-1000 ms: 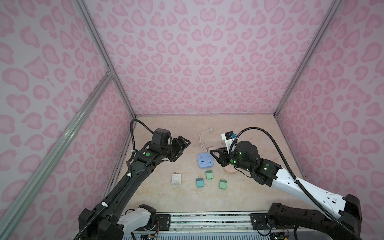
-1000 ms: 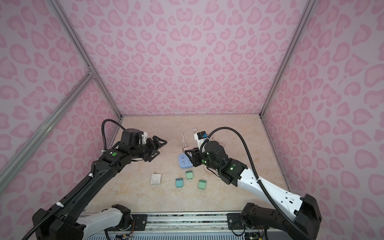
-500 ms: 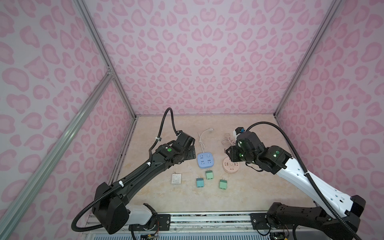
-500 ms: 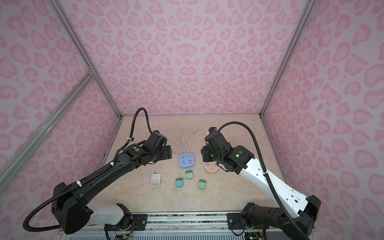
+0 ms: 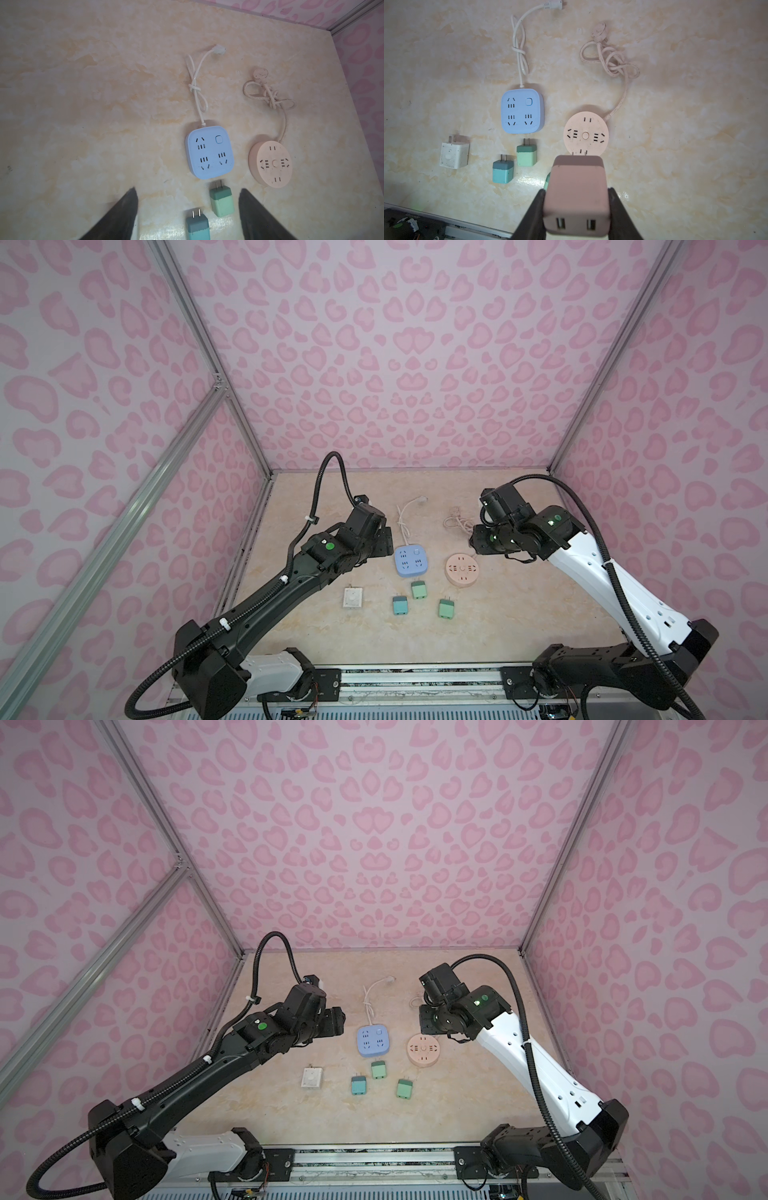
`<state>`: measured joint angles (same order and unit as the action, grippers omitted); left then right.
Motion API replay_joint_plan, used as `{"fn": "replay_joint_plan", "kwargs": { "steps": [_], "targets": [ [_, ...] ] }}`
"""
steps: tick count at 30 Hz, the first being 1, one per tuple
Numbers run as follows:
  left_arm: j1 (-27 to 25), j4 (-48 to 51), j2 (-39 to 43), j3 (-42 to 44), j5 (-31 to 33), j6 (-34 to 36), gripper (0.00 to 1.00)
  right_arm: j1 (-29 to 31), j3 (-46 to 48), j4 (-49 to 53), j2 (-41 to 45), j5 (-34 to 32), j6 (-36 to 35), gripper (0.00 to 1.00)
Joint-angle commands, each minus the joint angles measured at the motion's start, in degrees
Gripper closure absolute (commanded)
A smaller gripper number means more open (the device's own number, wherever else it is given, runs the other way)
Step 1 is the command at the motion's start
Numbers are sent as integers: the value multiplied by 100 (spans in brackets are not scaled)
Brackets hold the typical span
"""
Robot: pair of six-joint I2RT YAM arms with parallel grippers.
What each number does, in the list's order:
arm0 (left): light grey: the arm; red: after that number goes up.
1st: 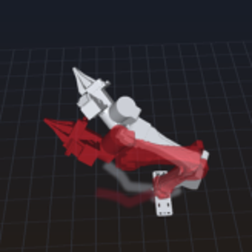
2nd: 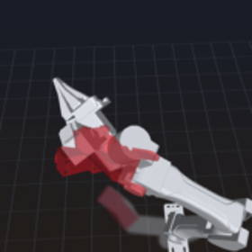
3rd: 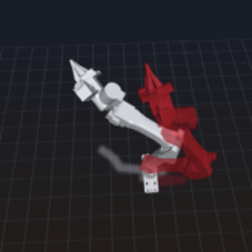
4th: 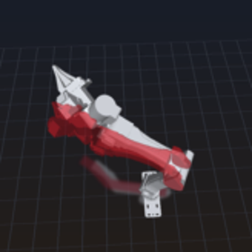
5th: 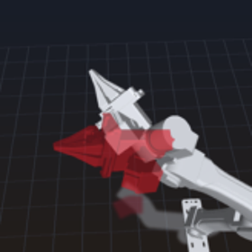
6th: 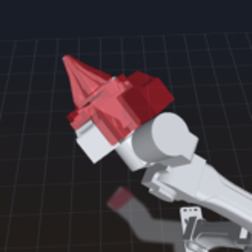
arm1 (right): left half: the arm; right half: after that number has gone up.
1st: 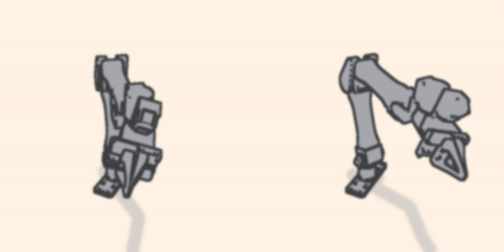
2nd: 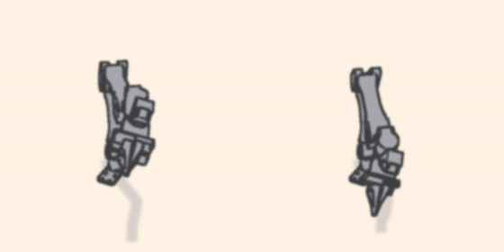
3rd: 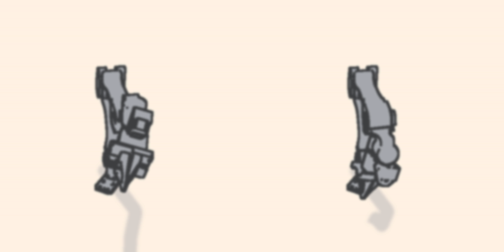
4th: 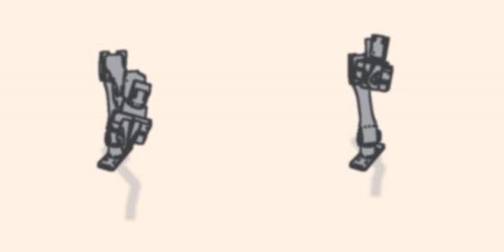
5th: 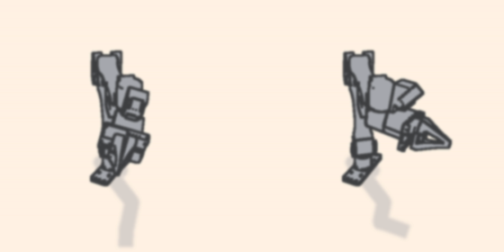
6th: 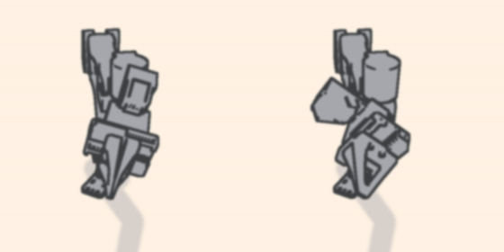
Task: Insert the plug
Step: 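Carry the pink adapter with the right gripper over the pink round strip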
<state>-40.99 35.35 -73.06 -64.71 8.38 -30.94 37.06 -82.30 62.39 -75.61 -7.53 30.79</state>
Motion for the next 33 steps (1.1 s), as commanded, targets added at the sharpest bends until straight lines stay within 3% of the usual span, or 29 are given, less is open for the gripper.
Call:
{"fn": "replay_joint_plan", "kwargs": {
  "steps": [1,5,14,23,33],
  "targets": [
    [-1,-440,113,259,-158,-180,18,-144,-77,310,-73,4,-109,100],
    [9,-421,199,408,-60,-337,17,-293,-37,305,-195,43,-185,100],
    [26,-617,289,818,-737,-146,21,-864,447,-57,-806,1262,-171,100],
    [12,-1241,544,1426,-1196,-605,19,-910,209,-106,-1649,1149,-422,100],
    [4,-1258,613,1483,-1118,-582,20,-903,-81,-302,-2186,1035,-490,100]
  ]
}}
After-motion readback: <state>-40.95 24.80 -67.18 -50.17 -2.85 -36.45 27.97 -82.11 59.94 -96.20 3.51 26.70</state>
